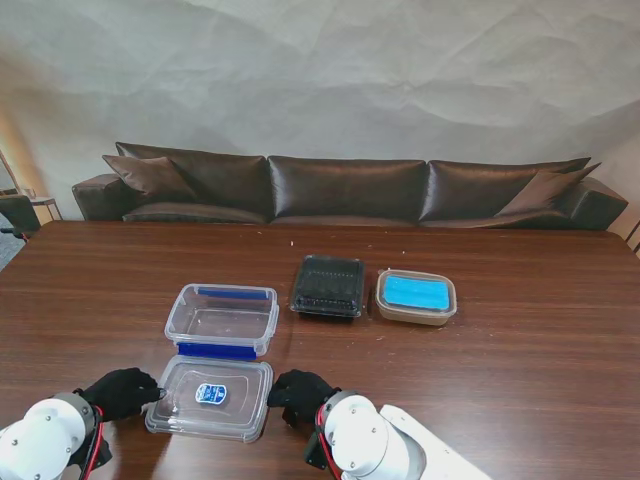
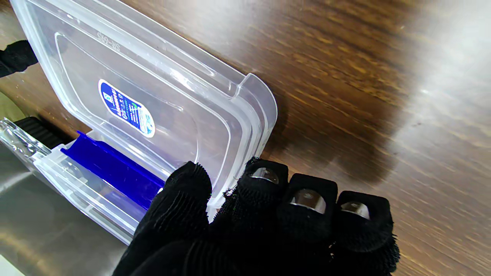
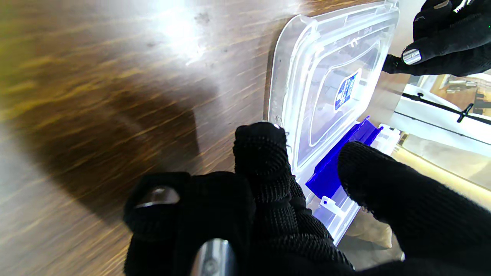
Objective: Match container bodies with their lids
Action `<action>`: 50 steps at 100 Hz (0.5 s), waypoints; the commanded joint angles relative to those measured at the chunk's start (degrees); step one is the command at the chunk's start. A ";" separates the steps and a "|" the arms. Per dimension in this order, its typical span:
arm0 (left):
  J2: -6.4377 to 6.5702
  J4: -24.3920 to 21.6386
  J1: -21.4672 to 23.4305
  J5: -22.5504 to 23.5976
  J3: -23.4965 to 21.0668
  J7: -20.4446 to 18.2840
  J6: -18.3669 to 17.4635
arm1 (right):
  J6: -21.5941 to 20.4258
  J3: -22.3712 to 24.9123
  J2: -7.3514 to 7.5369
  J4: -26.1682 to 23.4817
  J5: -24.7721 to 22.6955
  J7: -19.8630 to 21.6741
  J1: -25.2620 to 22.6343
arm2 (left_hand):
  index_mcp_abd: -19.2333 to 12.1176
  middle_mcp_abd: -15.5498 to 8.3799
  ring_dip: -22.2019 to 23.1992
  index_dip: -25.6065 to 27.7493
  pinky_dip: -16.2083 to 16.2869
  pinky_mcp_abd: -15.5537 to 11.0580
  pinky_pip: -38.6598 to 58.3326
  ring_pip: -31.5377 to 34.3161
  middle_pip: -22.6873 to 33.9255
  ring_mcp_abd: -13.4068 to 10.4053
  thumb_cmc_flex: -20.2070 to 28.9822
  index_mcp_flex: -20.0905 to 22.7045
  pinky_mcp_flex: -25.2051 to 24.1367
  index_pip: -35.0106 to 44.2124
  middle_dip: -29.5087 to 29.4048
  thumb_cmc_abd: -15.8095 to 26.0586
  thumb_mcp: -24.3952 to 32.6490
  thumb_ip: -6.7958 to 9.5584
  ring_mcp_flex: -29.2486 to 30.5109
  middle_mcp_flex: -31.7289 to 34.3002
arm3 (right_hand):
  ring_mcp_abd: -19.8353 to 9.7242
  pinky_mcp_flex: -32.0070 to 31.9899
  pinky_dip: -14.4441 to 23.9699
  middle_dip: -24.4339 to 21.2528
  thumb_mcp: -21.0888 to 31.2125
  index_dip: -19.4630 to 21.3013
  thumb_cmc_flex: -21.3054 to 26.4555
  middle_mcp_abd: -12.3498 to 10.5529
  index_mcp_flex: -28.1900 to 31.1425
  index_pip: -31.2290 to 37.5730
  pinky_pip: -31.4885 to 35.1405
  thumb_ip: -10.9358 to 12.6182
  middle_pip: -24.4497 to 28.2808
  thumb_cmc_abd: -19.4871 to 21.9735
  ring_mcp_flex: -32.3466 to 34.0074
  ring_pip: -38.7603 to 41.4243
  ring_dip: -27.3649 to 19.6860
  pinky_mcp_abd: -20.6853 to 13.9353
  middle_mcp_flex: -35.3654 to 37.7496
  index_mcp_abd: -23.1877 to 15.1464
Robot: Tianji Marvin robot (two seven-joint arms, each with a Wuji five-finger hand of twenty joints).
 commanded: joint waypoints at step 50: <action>-0.94 -3.30 3.21 -0.82 -1.04 -0.04 -1.33 | -2.13 1.21 -0.09 -2.57 1.35 0.28 -3.78 | -10.44 1.31 1.11 2.99 0.47 -0.11 -0.34 2.92 0.73 0.89 1.29 4.04 -1.49 2.67 0.76 0.83 0.69 1.05 -0.18 -0.06 | -6.51 22.63 2.06 0.83 0.69 -0.60 -0.88 3.10 -0.51 -1.79 13.12 1.68 2.77 1.14 0.23 5.12 0.76 0.53 5.62 -7.04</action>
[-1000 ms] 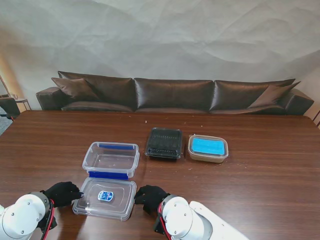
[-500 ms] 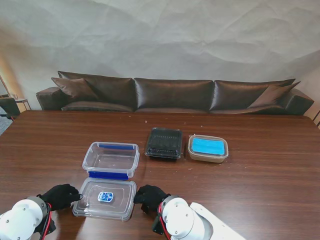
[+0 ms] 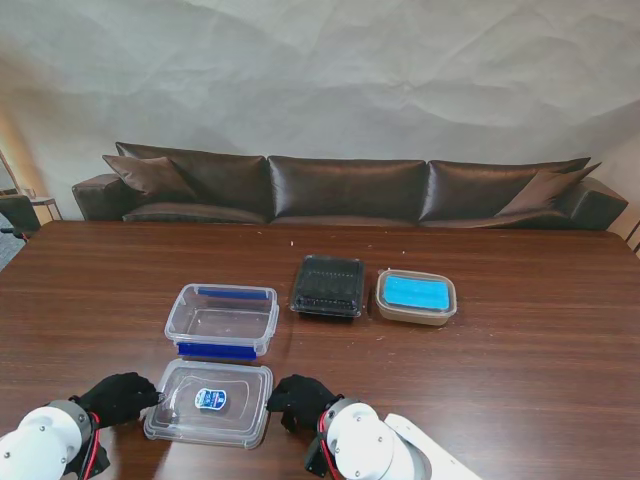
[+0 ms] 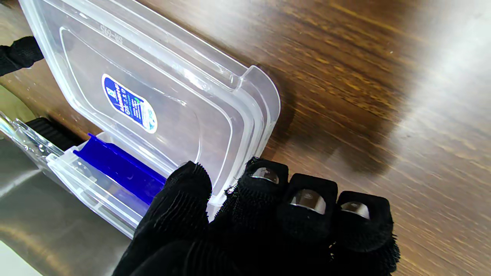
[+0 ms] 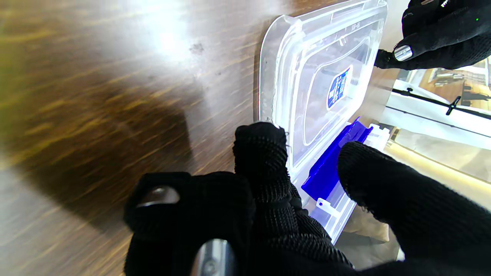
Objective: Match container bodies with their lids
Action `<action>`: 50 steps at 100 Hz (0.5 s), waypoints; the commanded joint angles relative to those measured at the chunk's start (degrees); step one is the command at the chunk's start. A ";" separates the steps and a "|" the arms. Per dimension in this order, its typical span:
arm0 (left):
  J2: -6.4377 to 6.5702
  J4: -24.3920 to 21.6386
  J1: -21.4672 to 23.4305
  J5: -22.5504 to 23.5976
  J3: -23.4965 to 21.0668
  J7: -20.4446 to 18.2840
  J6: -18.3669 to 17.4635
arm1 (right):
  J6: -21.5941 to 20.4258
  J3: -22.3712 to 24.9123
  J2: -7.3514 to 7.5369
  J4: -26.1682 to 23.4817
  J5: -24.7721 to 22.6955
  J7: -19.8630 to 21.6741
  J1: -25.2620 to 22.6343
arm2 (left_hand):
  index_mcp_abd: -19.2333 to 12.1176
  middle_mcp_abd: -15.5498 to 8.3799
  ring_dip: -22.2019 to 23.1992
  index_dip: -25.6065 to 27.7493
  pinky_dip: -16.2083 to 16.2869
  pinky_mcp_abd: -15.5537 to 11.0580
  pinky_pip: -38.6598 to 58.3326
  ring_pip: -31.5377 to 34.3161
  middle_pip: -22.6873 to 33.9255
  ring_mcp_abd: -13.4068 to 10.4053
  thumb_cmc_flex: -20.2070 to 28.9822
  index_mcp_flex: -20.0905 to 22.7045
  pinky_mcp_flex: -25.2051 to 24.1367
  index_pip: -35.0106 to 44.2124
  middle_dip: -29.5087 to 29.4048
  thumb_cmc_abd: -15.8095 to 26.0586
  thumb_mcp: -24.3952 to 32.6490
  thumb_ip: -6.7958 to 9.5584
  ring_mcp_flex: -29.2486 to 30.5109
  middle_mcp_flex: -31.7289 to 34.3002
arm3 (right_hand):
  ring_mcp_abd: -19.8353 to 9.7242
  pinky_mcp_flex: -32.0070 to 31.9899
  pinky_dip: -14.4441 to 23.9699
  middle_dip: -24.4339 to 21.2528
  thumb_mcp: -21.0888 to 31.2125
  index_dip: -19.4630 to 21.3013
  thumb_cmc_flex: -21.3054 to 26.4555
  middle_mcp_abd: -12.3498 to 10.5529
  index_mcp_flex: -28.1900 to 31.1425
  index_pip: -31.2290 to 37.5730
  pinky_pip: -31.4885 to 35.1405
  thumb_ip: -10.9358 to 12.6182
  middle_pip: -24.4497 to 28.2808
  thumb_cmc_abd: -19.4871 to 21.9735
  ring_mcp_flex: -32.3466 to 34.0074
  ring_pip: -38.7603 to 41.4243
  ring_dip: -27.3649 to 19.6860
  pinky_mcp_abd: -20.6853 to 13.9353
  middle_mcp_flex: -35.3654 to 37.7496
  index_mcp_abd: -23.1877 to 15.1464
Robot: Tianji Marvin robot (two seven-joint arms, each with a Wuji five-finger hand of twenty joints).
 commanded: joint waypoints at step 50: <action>-0.54 -3.07 0.95 -0.29 -0.47 -1.18 -1.55 | -2.48 1.43 -0.52 -3.32 0.56 -1.45 -3.49 | -10.47 1.38 0.71 1.05 0.61 -0.01 -0.87 2.64 0.60 1.00 1.01 2.52 -1.72 1.86 0.72 0.85 1.05 1.00 -0.20 -0.09 | -6.20 22.69 1.58 0.82 1.08 -0.62 -0.60 3.42 0.04 -1.84 13.08 1.67 2.72 0.90 0.21 5.06 0.69 1.90 5.70 -10.38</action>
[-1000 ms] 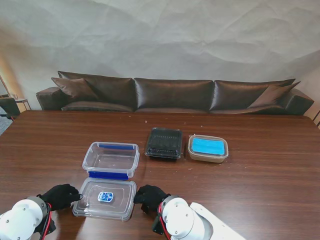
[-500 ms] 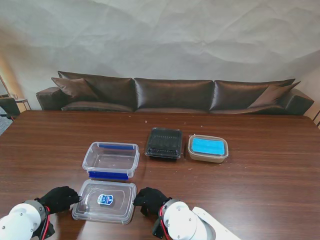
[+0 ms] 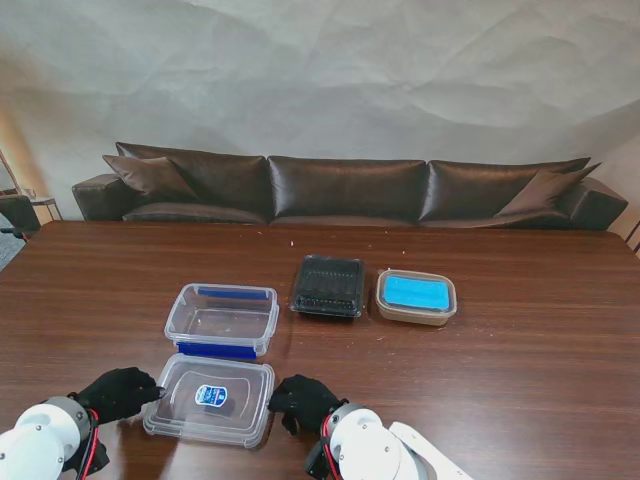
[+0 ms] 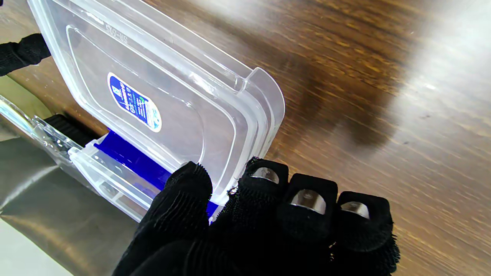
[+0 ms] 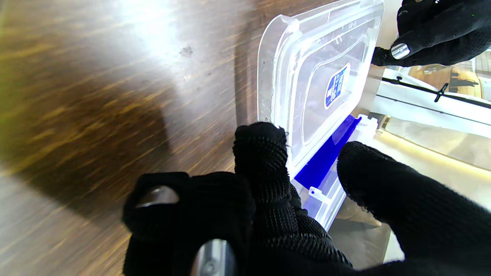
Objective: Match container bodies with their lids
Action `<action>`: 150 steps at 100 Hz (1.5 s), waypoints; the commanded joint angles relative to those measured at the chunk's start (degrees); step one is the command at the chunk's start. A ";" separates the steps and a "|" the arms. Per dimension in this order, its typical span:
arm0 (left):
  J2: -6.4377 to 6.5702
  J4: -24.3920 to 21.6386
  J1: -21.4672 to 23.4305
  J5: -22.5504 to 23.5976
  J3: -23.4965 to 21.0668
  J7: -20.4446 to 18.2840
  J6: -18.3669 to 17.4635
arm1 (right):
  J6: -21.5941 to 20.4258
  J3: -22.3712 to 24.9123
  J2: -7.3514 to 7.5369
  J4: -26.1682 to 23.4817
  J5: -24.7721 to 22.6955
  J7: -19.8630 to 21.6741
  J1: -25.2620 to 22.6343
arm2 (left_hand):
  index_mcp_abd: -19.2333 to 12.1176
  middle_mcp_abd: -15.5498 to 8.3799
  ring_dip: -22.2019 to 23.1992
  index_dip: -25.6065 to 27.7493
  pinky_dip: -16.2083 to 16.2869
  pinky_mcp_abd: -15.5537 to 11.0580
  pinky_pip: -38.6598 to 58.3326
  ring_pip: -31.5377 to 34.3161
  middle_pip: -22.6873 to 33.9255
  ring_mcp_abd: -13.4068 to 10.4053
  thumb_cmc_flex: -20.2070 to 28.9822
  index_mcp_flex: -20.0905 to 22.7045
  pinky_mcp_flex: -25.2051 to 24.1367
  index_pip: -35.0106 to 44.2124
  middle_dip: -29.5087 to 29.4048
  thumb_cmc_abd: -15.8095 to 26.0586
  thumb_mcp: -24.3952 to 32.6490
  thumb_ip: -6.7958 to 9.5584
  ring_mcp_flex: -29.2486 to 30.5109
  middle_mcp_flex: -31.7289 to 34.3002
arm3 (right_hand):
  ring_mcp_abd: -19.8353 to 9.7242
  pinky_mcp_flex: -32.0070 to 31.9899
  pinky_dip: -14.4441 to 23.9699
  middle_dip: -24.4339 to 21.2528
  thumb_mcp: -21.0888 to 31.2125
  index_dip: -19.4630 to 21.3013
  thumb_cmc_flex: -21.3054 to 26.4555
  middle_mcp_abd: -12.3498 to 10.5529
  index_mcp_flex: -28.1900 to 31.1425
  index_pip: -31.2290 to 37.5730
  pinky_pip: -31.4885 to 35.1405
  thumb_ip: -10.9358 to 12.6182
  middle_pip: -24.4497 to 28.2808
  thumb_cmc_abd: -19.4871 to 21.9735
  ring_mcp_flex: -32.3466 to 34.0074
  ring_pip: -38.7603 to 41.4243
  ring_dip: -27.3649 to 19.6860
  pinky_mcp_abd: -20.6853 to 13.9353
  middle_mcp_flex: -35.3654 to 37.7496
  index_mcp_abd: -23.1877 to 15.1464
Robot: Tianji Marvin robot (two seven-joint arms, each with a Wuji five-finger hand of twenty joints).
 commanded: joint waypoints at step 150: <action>-1.74 -0.80 1.52 -5.89 1.32 4.17 -0.65 | -1.70 0.52 -0.68 -2.69 0.23 -0.10 -1.45 | -10.31 1.56 0.71 1.30 0.75 0.69 -1.59 2.34 0.34 1.16 1.10 4.23 -1.84 2.65 0.73 -0.24 1.64 0.82 -0.26 0.09 | -5.88 22.76 1.45 0.85 1.08 -0.67 -0.45 3.43 0.91 -2.05 12.96 1.59 2.63 0.89 0.19 5.07 0.47 0.83 5.70 -11.10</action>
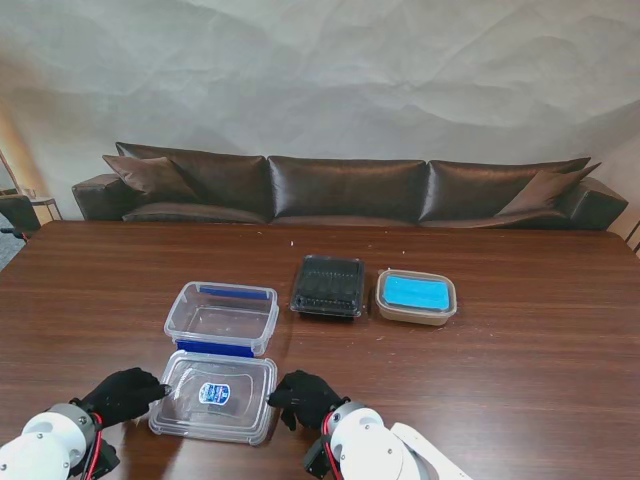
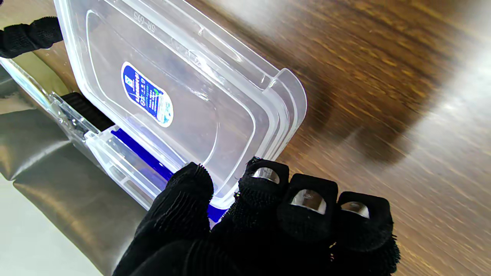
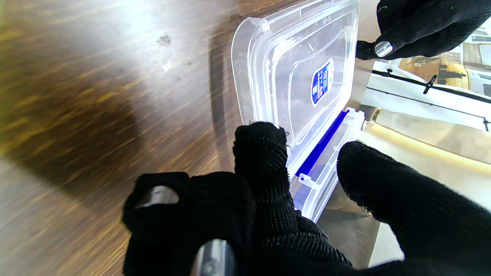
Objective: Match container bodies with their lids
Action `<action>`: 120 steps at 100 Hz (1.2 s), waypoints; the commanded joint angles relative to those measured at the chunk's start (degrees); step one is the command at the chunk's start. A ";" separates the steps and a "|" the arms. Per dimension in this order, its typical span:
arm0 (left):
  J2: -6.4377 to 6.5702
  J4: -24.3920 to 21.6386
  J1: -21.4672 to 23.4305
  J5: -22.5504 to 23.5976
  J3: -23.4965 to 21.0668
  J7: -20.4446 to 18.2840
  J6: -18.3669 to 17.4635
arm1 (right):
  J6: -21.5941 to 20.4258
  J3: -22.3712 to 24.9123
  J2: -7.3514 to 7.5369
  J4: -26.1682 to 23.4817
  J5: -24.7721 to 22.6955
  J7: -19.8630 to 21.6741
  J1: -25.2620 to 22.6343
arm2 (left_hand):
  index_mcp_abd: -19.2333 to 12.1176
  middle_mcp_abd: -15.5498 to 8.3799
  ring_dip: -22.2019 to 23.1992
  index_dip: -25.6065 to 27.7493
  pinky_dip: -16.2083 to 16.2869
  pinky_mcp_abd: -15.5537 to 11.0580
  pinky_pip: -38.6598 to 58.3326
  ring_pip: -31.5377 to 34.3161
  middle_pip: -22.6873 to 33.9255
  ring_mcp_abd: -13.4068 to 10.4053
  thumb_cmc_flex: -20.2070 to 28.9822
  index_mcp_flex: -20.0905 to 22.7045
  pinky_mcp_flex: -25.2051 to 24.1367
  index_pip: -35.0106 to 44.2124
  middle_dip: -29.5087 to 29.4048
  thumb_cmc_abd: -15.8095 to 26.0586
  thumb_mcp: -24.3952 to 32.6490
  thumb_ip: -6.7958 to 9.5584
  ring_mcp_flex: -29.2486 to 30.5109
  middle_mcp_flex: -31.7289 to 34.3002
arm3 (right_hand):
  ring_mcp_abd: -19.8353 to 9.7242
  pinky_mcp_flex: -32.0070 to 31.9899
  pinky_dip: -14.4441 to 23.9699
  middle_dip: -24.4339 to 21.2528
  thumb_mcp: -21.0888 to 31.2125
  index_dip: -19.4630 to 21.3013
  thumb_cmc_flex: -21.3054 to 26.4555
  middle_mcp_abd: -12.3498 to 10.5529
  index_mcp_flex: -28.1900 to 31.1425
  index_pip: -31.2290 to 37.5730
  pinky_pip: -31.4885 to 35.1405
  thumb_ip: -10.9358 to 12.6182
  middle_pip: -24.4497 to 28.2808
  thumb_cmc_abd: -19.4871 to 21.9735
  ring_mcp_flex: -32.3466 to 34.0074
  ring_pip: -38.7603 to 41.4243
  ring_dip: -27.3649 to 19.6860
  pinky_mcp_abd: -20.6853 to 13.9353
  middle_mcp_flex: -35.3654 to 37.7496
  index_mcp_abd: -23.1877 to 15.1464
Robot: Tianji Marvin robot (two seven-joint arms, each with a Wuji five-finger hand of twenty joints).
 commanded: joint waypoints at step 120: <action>0.08 -4.54 -2.76 -1.31 -0.85 -4.30 -1.58 | 0.59 1.56 -0.77 -6.24 -1.00 -0.67 -0.90 | -12.79 1.47 0.77 1.06 0.55 0.95 -2.47 2.09 0.22 1.44 1.11 4.69 -2.19 2.60 0.82 -0.31 0.84 0.58 -0.24 0.13 | -5.76 22.74 1.43 0.86 1.36 -0.73 -0.07 3.52 1.30 -2.24 12.81 1.65 2.43 1.04 0.19 5.01 0.42 0.80 5.71 -16.84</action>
